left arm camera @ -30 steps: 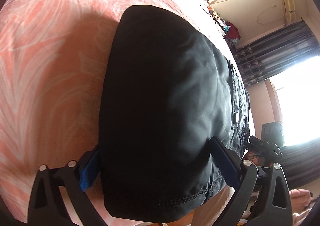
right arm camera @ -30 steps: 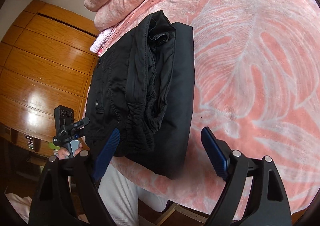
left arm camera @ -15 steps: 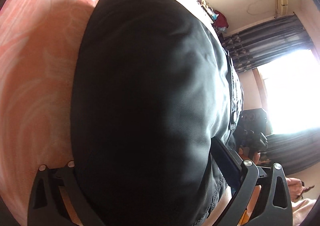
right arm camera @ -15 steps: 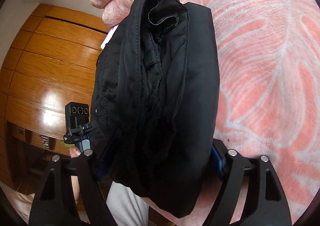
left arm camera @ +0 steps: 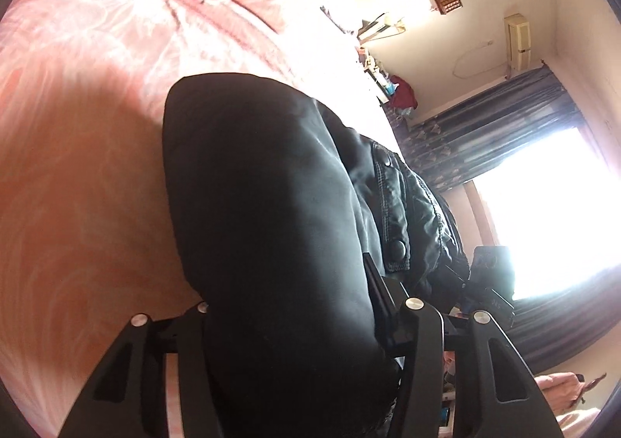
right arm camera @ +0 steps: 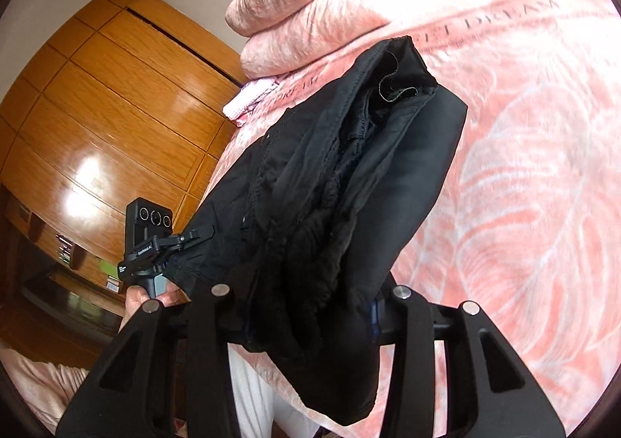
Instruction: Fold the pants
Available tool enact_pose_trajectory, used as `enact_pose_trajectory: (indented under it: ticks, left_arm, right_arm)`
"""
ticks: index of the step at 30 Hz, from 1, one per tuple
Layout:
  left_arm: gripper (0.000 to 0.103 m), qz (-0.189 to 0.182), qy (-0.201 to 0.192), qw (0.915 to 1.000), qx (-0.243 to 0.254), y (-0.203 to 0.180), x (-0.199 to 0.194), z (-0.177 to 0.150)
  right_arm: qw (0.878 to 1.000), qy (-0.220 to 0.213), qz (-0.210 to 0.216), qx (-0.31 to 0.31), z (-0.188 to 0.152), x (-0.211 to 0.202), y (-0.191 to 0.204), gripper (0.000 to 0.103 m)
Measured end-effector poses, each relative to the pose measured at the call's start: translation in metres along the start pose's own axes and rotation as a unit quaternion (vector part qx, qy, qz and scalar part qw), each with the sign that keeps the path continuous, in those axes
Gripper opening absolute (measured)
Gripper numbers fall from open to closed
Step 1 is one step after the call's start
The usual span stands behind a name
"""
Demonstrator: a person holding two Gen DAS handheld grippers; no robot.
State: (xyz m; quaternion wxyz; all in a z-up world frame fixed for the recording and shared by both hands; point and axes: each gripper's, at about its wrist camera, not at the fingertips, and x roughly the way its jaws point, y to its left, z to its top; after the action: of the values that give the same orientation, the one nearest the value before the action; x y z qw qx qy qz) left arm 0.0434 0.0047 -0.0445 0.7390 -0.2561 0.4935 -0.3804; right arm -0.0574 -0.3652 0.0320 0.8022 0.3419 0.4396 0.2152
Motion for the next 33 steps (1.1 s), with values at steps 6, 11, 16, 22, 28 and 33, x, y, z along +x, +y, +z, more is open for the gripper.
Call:
enact_pose_trajectory:
  ticks: [6, 11, 16, 22, 28, 33]
  left_arm:
    - [0.051, -0.004, -0.034, 0.9983, 0.048, -0.023, 0.018, 0.049]
    - [0.052, 0.023, -0.031, 0.9982, 0.045, 0.001, 0.047, 0.081]
    - [0.074, 0.077, 0.003, 0.9957, 0.052, 0.028, 0.083, 0.071]
    - [0.089, 0.099, 0.0, 0.9932, 0.062, 0.038, 0.08, 0.059]
    - [0.099, 0.214, -0.022, 0.9711, 0.104, 0.01, 0.05, 0.051]
    - [0.099, 0.261, -0.03, 0.9588, 0.108, -0.013, 0.028, 0.035]
  right_arm:
    - [0.999, -0.027, -0.004, -0.03, 0.065, -0.005, -0.008, 0.04]
    - [1.0, -0.011, -0.015, -0.014, 0.101, 0.031, -0.049, 0.041]
    - [0.996, 0.039, -0.062, 0.048, 0.098, 0.068, -0.119, 0.052]
    - [0.995, 0.016, -0.088, 0.05, 0.07, 0.063, -0.124, 0.083]
    - [0.978, -0.003, -0.205, 0.031, 0.064, 0.042, -0.093, 0.096]
    - [0.959, -0.034, -0.281, 0.005, 0.05, 0.021, -0.055, 0.1]
